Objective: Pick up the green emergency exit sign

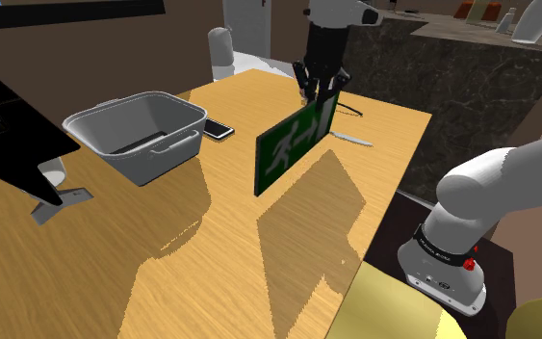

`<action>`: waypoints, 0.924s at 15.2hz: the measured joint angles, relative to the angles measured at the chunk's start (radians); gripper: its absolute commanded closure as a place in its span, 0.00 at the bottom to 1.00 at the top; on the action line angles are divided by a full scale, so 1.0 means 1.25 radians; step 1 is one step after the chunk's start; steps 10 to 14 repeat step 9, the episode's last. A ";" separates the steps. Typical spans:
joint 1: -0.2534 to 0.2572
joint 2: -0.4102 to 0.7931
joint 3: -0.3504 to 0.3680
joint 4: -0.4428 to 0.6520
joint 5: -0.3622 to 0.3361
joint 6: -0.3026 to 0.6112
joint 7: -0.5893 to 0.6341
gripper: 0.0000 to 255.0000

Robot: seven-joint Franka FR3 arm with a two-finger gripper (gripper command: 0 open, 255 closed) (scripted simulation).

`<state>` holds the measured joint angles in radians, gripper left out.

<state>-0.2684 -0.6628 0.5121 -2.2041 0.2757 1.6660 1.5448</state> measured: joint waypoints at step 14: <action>-0.012 0.029 -0.012 0.112 -0.018 -0.084 0.008 1.00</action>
